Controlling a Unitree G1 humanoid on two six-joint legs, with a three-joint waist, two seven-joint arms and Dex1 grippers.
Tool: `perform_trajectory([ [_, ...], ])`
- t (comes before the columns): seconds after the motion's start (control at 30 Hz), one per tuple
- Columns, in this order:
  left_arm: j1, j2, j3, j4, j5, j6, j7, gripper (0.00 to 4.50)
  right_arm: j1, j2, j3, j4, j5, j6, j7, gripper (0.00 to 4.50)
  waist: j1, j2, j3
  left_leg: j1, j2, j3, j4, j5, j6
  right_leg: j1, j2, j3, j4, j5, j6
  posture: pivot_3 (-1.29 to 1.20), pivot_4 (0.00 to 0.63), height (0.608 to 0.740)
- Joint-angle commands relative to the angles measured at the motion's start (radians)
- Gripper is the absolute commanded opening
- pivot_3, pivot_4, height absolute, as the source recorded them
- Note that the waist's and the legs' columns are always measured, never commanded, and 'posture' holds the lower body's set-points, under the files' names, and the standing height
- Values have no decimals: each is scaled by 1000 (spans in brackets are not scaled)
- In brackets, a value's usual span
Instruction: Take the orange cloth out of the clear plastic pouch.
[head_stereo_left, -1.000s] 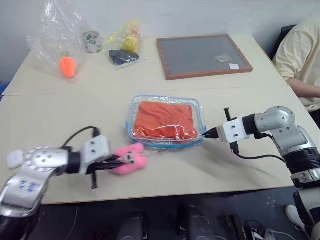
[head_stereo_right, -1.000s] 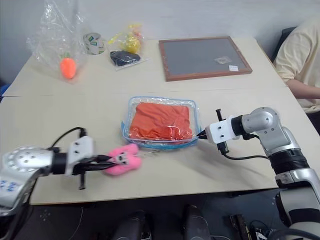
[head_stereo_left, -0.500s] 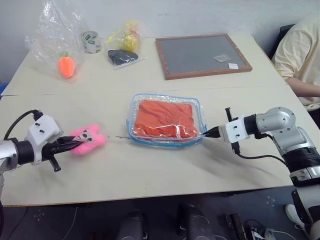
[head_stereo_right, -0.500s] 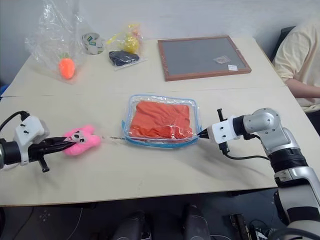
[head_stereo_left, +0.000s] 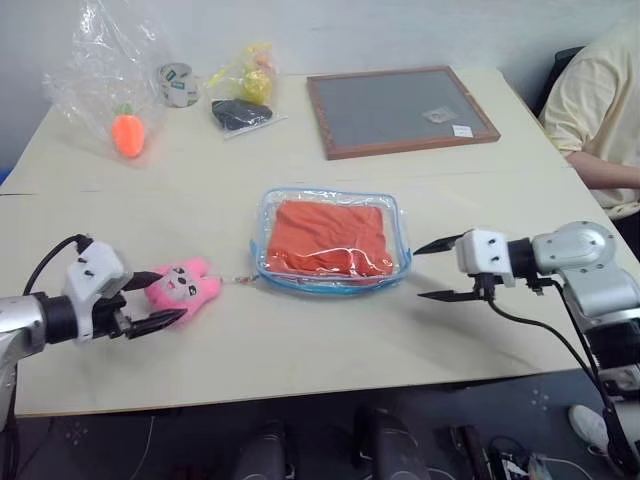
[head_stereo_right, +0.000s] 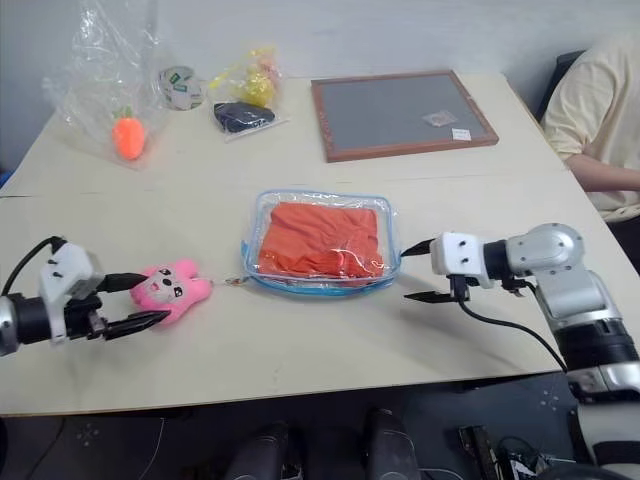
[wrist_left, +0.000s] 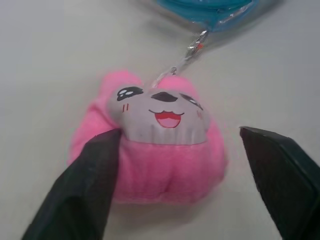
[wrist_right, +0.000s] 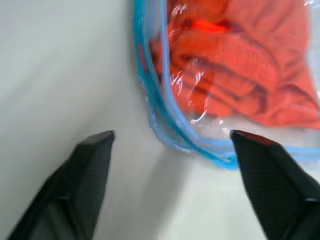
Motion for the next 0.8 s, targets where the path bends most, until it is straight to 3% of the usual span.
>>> perform_trajectory([
  [0.03, -41, 87, 109, -104, -117, 60, -74, 4485, 46, -45, -101, -216, 153, 236, -37, 4462, 6, 0, 0, 0, 0, -1, 0, 0, 0, 0, 0, 0, 0, 0, 0, 0, 150, 740],
  [0.17, -219, 121, -124, -175, -79, -15, -27, 4485, 116, -67, -167, -408, 305, 457, -83, 4462, 22, 2, -1, 2, -2, -2, 0, 0, 0, 2, -1, 1, 0, 0, 0, 0, 150, 740],
  [0.27, -429, 23, -447, -140, 107, -157, 19, 4485, 170, -64, -193, -522, 377, 547, -122, 4462, 36, 2, -1, 2, -9, -2, 0, 0, 0, 2, -1, 2, 1, 0, 0, 0, 150, 740],
  [0.37, -550, -93, -648, 5, 283, -317, 53, 4485, 200, -54, -194, -571, 381, 569, -158, 4462, 41, 1, -2, 1, -10, 7, 1, 0, 0, 1, 0, 2, 2, 0, 0, 0, 150, 740],
  [0.57, -678, -261, -771, 244, 446, -554, 123, 4485, 218, -45, -199, -603, 373, 588, -211, 4462, 39, 0, -2, 1, -9, 9, 0, 0, 0, 0, 1, 3, 1, 0, 0, 0, 150, 740],
  [0.67, -686, -290, -769, 289, 457, -605, 117, 3862, 230, -51, -207, -613, 376, 588, -217, 4500, 39, 0, -2, 1, -9, 9, 0, 0, 1, 0, 0, 3, 1, 0, 1, 0, 150, 740],
  [0.8, -687, -307, -757, 327, 450, -622, 106, 2631, 249, -49, -210, -628, 370, 588, -236, 4500, 41, 0, -2, 1, -9, 9, 1, 0, 1, 0, 0, 3, 1, 1, 1, 0, 150, 740],
])
